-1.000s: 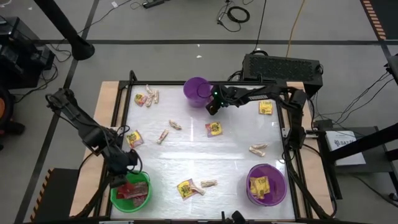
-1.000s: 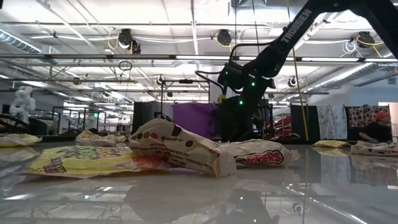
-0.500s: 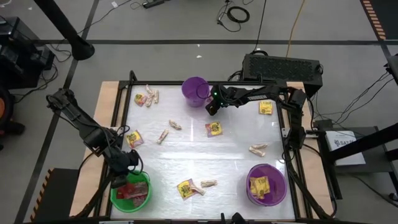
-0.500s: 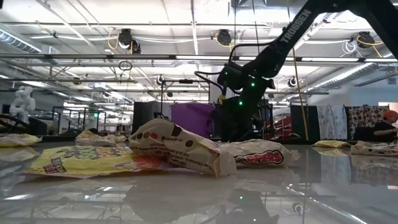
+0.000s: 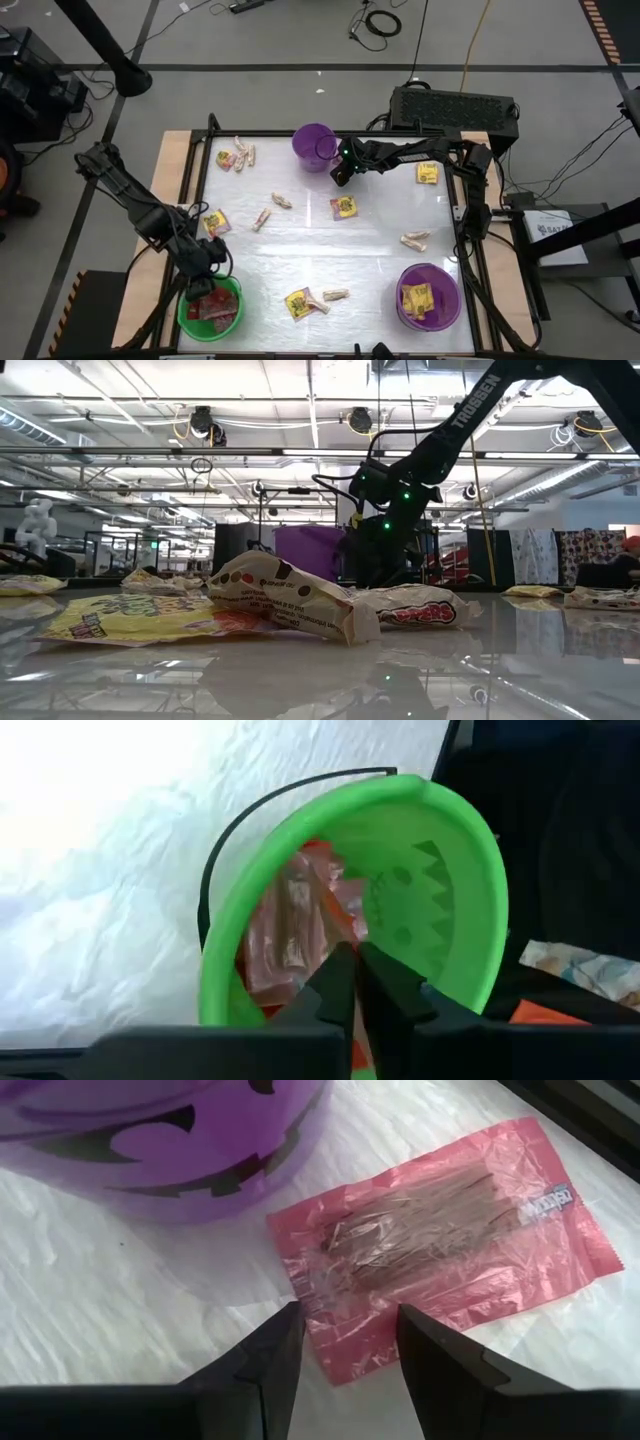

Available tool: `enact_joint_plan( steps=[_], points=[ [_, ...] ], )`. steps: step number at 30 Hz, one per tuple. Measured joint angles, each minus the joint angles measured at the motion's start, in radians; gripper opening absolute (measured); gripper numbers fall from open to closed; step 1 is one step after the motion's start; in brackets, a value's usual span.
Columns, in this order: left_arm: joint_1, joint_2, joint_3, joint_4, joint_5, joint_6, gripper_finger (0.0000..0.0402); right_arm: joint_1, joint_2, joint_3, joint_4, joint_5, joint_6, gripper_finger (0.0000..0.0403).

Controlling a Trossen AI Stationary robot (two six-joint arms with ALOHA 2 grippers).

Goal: Sort candy by brand, put in halloween buckets
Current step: Put the red candy into the green bucket

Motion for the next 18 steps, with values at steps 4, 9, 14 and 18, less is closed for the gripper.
enact_joint_plan(
  steps=[4, 9, 14, 18],
  points=[
    [0.0, 0.011, 0.0, 0.0, 0.001, -0.004, 0.0064, 0.0, 0.0, -0.001, -0.001, -0.003, 0.0, 0.0157],
    [0.001, 0.013, 0.0, 0.001, 0.034, -0.006, 0.0117, 0.0, 0.0, -0.001, -0.001, -0.005, 0.0, 0.0157],
    [0.013, 0.013, 0.01, 0.005, 0.204, -0.007, 0.0133, 0.0, 0.001, -0.001, 0.0, -0.006, 0.0, 0.0157],
    [0.032, -0.002, 0.052, 0.023, 0.22, -0.001, 0.0134, 0.001, 0.001, -0.002, 0.002, -0.007, 0.0, 0.0145]
  ],
)
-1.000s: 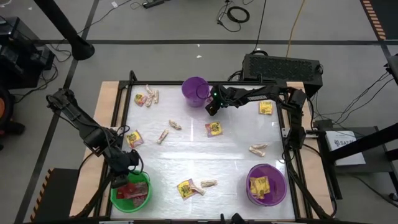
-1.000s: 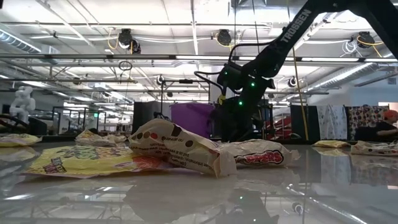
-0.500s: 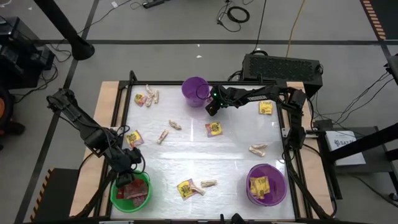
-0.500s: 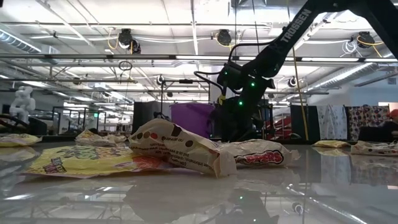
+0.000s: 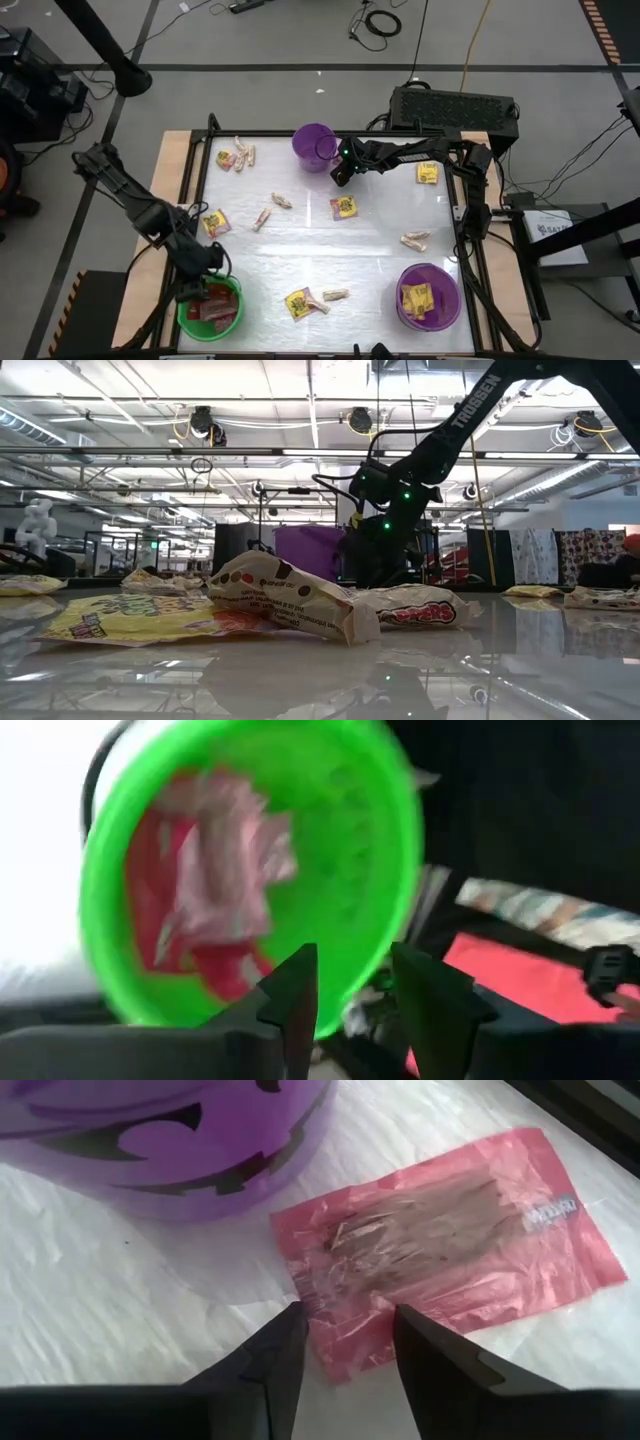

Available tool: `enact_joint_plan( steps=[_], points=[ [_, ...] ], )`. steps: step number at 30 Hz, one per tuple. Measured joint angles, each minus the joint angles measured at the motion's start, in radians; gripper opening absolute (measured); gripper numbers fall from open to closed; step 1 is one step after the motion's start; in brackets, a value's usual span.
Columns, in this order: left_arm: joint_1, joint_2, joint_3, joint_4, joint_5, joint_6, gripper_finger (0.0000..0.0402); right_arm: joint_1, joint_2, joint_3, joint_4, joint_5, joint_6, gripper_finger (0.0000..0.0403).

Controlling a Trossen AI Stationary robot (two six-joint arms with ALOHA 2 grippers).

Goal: Sort candy by brand, put in halloween buckets
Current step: Put the red candy into the green bucket

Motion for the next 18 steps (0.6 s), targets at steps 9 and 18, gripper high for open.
enact_joint_plan(
  steps=[9, 18],
  points=[
    [0.035, -0.081, 0.062, 0.032, -0.454, 0.231, 0.0134, 0.002, 0.0, 0.0, 0.005, -0.013, 0.03, 0.0045],
    [0.322, -0.102, 0.02, 0.082, -0.513, 0.63, 0.0134, 0.016, -0.01, -0.002, -0.004, -0.117, 0.119, 0.0003]
  ],
)
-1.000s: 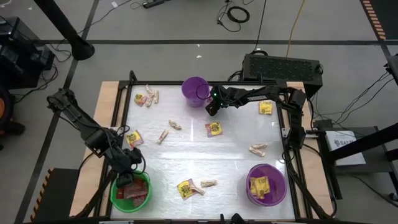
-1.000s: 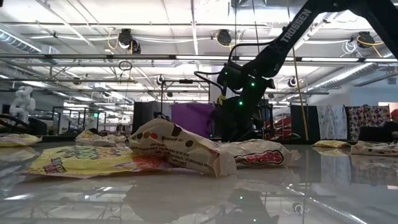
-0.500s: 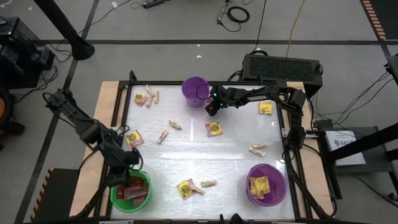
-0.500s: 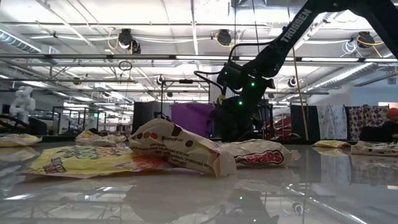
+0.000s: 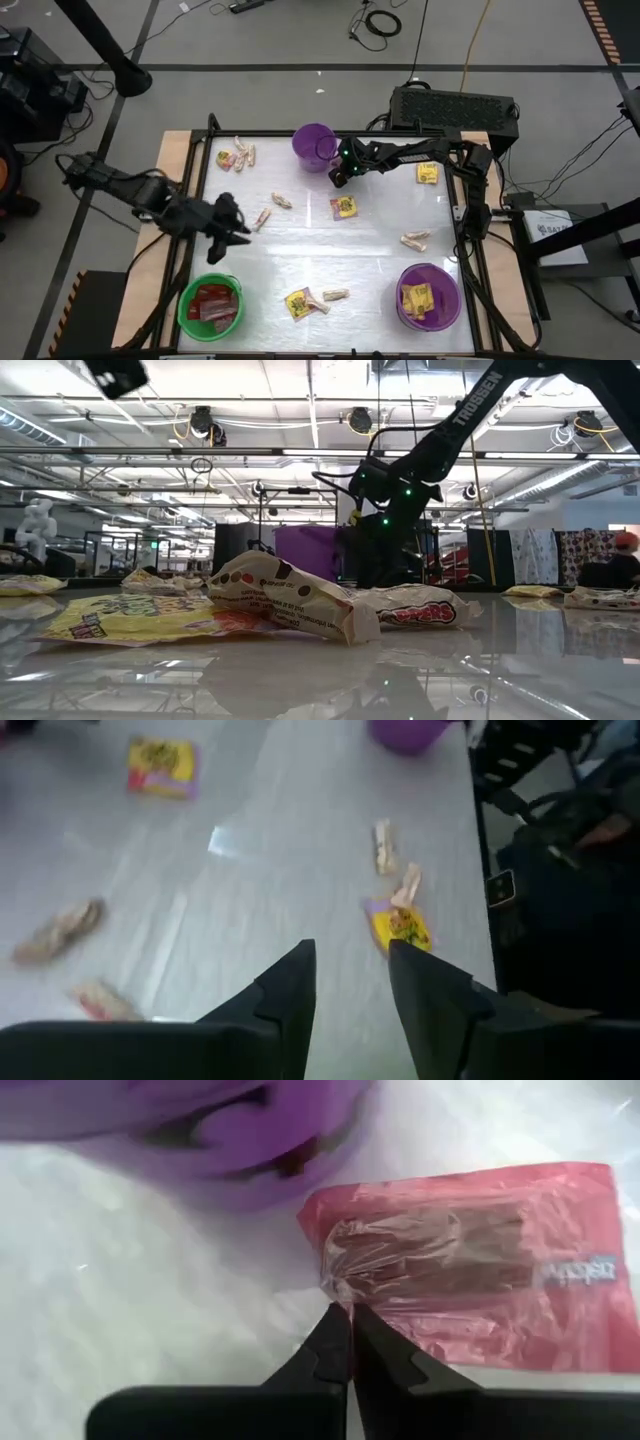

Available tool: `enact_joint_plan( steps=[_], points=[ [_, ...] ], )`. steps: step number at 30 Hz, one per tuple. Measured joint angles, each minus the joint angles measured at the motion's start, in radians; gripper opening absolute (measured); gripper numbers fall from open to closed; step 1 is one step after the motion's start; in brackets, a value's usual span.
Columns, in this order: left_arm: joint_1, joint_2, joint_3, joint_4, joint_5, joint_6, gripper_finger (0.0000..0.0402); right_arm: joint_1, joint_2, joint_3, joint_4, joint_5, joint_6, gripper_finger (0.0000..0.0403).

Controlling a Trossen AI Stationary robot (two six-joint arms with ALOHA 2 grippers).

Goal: Sort candy by brand, put in halloween buckets
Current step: Put the red candy into the green bucket

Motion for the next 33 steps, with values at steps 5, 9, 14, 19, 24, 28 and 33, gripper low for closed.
enact_joint_plan(
  steps=[5, 9, 14, 19, 24, 28, 33],
  points=[
    [0.166, 0.0, -0.053, 0.122, 0.129, 0.205, 0.0135, 0.044, -0.051, -0.005, -0.041, -0.053, 0.043, 0.0001],
    [0.29, 0.0, -0.097, 0.218, 0.245, 0.324, 0.0135, 0.089, -0.118, -0.003, -0.052, -0.061, 0.061, 0.0],
    [0.399, 0.022, -0.158, 0.295, 0.328, 0.44, 0.0135, 0.167, -0.19, -0.003, -0.041, -0.085, 0.094, 0.0],
    [0.462, 0.041, -0.225, 0.386, 0.34, 0.501, 0.0135, 0.254, -0.263, -0.002, 0.011, -0.136, 0.162, 0.0],
    [0.5, 0.04, -0.252, 0.432, 0.346, 0.596, 0.0135, 0.355, -0.306, -0.001, 0.111, -0.155, 0.252, 0.0],
    [0.523, 0.04, -0.252, 0.461, 0.36, 0.655, 0.0135, 0.424, -0.31, 0.0, 0.22, -0.14, 0.327, 0.0],
    [0.53, 0.04, -0.252, 0.563, 0.361, 0.704, 0.0135, 0.483, -0.311, 0.001, 0.274, -0.02, 0.422, 0.0]
  ],
)
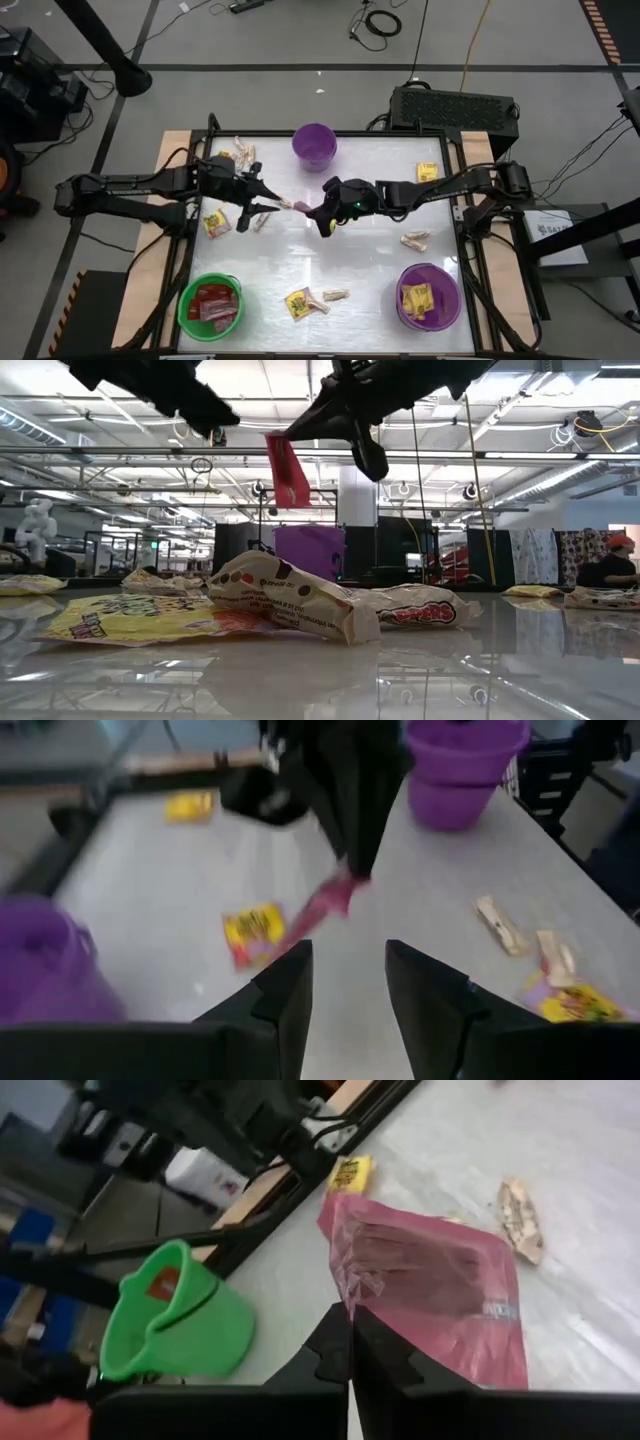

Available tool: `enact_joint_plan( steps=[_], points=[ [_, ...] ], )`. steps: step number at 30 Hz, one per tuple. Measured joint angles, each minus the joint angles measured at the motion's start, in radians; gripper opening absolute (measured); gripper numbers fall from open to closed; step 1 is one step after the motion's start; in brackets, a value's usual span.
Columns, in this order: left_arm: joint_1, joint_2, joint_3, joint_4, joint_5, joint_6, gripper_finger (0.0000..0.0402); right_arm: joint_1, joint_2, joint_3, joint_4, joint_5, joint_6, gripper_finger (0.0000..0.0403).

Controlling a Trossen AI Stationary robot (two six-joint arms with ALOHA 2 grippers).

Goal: Sort candy by brand, put in halloween buckets
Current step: Put the red candy into the green bucket

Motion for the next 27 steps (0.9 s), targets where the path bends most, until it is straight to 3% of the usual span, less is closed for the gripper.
enact_joint_plan(
  steps=[5, 9, 17, 27],
  points=[
    [-0.012, 0.015, 0.0, 0.074, 0.026, 0.143, 0.0134, 0.021, 0.0, 0.0, 0.001, 0.062, 0.049, 0.0],
    [-0.029, 0.067, 0.0, 0.085, 0.056, 0.159, 0.0134, 0.024, 0.0, 0.0, 0.002, 0.08, 0.055, 0.0],
    [-0.033, 0.174, 0.0, 0.27, -0.05, 0.154, 0.0134, 0.023, 0.005, 0.001, -0.028, 0.084, 0.057, 0.0],
    [-0.035, 0.246, 0.001, 0.282, -0.056, 0.23, 0.0134, 0.022, 0.006, 0.001, -0.053, 0.084, 0.058, 0.0]
  ],
)
